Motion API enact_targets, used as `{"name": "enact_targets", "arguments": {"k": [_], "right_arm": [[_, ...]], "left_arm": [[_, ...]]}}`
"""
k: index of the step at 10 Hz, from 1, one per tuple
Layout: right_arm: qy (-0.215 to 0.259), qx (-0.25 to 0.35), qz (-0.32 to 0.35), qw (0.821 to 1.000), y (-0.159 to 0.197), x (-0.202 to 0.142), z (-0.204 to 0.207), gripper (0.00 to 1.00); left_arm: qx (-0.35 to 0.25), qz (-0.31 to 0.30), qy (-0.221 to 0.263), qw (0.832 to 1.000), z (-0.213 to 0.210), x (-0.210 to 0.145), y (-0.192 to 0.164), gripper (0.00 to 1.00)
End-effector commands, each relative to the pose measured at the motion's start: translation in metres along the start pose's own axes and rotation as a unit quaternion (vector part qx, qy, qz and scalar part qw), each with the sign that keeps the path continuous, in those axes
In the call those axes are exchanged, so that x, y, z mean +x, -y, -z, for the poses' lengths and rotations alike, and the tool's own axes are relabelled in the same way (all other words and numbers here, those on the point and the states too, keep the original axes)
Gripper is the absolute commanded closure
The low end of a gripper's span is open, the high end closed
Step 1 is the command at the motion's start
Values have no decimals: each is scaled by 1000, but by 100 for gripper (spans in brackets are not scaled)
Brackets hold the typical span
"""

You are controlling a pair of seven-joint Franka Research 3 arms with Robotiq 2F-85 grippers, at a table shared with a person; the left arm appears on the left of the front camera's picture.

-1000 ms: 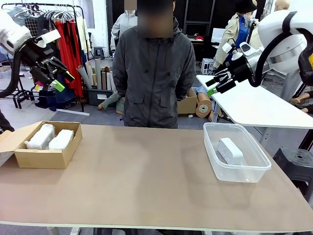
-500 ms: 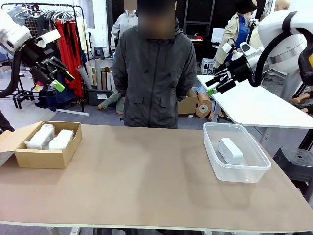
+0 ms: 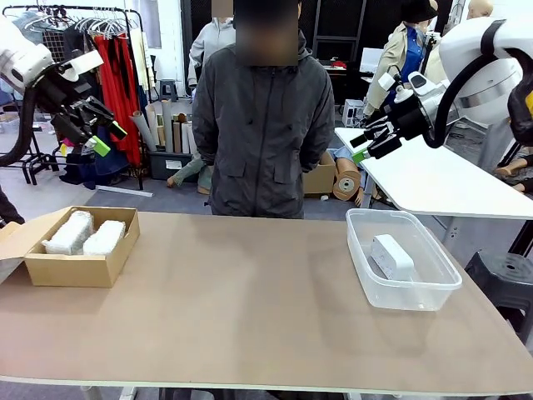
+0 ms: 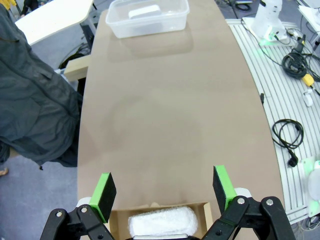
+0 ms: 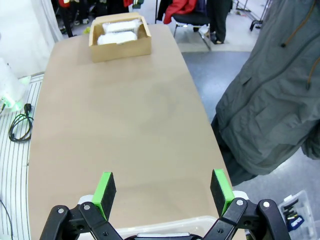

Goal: Separate and place wrapped and unwrapped clocks.
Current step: If the picked Digital clock is wrapped, place it in the Package Box ; if not, place it in the Organizing box.

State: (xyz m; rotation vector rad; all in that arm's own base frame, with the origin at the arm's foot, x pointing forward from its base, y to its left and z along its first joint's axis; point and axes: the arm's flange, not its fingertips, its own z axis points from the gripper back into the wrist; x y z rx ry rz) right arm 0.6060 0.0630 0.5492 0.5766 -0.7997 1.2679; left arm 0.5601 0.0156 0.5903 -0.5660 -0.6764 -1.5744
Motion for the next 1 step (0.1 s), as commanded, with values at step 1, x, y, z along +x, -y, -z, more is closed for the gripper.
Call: {"name": "enact_targets", "arguments": {"k": [1], "right_arm": [[5,-4,1,1000,-1,2,-1,0]], "left_arm": [[-2,1,-4,1000,0,0,1,0]]}}
